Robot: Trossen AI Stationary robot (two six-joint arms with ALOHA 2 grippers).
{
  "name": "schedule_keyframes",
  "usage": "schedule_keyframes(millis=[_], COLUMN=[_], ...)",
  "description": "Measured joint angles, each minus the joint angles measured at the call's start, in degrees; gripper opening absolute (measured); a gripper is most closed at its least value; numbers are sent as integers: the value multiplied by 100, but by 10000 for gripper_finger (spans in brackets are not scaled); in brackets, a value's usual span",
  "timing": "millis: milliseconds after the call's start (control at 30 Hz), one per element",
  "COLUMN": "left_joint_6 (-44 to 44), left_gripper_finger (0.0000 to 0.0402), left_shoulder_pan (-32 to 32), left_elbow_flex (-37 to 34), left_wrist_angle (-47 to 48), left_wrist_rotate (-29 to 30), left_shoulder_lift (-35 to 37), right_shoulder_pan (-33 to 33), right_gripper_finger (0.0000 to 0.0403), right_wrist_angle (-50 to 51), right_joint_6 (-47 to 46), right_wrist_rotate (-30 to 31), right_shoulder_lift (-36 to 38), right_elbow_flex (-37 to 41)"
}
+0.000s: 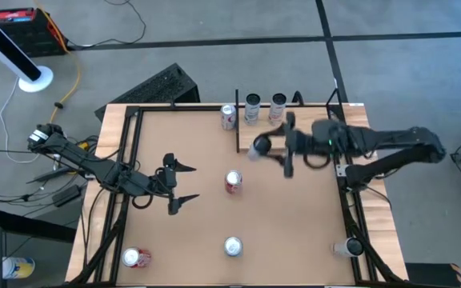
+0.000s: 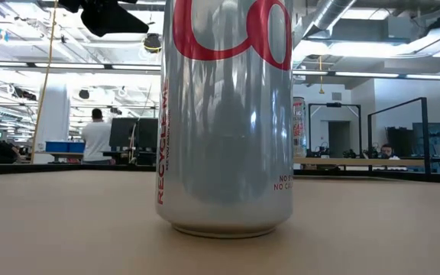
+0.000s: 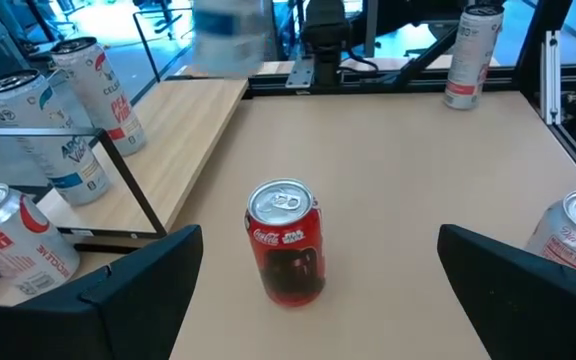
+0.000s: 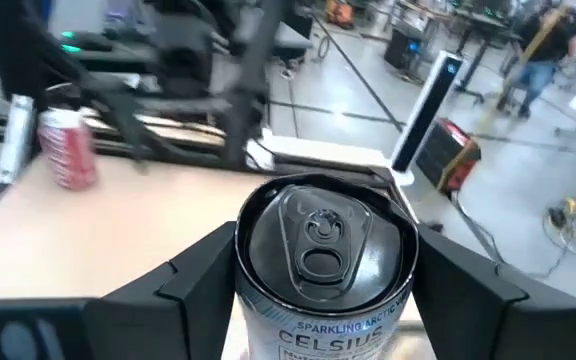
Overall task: Place canned beverage on shelf
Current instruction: Put the silver and blue soda can on the shelf
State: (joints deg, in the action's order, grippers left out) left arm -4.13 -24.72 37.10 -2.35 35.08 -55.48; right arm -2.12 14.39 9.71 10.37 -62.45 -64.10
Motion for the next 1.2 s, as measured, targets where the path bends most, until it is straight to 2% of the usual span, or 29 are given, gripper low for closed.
schedule_keyframes(millis=[200,300,400,567,800,1200], left_joint_6=[-2,-2,-6,-65,-61,-61], left_gripper_finger=[389,389,389,389,389,389], left_shoulder_pan=[2,1,1,12,96,269], left_elbow_flex=[0,0,0,0,0,0], left_wrist_angle=[-51,-88,-107,-107,-107,-103], left_wrist_rotate=[24,25,27,139,191,117], left_shoulder_lift=[0,-1,0,-1,-1,-2], right_shoulder_pan=[2080,2918,3448,3908,4153,4374], right_gripper_finger=[273,273,273,273,273,273], right_wrist_angle=[-1261,-1953,-2417,-2805,-3246,-3776], right_joint_6=[75,-54,-59,25,142,346], right_wrist_rotate=[-2146,-3247,-3883,-4334,-4478,-4532], right_shoulder_lift=[367,128,-227,-936,-1583,-2012], right_elbow_flex=[1344,1808,1968,1976,1976,1952])
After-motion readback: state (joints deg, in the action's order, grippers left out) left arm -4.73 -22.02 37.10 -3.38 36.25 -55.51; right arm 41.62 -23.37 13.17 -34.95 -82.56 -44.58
